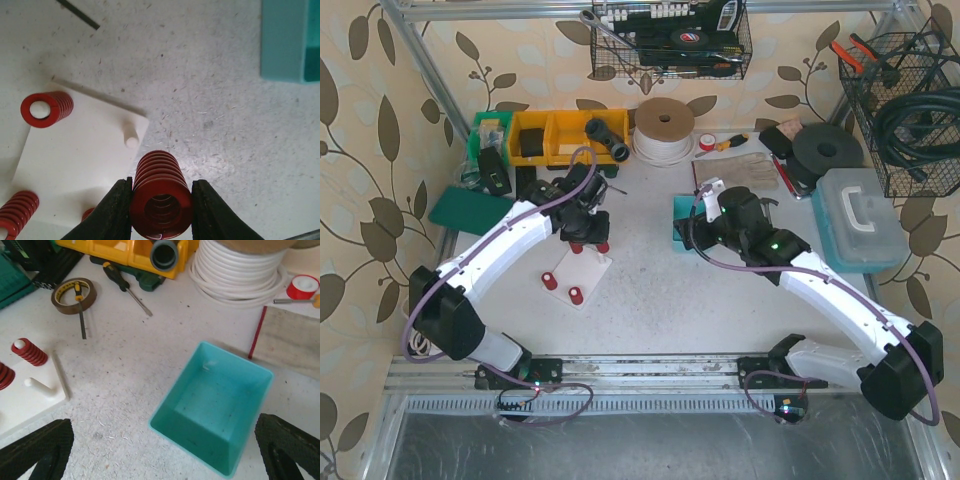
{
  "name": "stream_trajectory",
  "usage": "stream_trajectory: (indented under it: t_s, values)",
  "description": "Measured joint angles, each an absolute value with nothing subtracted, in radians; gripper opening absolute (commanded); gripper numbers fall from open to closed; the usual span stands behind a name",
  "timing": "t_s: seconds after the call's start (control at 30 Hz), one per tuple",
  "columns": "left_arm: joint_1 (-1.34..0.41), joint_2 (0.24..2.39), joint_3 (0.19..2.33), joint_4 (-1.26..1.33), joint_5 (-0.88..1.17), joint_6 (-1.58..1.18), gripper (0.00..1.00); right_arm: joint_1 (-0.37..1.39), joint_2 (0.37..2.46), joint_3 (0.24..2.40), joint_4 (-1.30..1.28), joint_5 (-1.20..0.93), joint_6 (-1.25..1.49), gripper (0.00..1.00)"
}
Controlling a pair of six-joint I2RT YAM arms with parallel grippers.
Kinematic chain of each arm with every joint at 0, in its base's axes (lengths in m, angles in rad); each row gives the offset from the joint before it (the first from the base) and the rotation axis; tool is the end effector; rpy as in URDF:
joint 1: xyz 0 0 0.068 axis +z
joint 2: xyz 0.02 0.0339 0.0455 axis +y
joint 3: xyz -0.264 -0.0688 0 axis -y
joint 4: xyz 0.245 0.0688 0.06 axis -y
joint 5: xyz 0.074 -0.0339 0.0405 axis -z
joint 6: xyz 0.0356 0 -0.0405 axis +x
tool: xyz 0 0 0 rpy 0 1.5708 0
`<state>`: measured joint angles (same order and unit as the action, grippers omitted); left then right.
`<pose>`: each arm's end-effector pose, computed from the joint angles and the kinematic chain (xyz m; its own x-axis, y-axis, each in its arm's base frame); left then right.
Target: Install the large spring
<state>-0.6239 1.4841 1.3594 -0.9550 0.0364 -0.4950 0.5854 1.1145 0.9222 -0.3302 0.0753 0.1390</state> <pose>0.2422 -0.1759 0.3089 -0.9137 0.0728 -0.3997 0.1860 0.9496 -0.2523 0.2103 0.1362 0.3079 -0.4808 -0.1529 -0.8634 -0.4342 0.8970 0.0829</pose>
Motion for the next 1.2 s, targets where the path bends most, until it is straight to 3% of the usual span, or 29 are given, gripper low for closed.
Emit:
stream_trajectory:
  t_s: [1.2]
  values:
    - [-0.637,1.531,1.238,-0.839,-0.044,-0.468,0.00,0.565,1.092,0.924,-0.387,0.127,0.140,0.98]
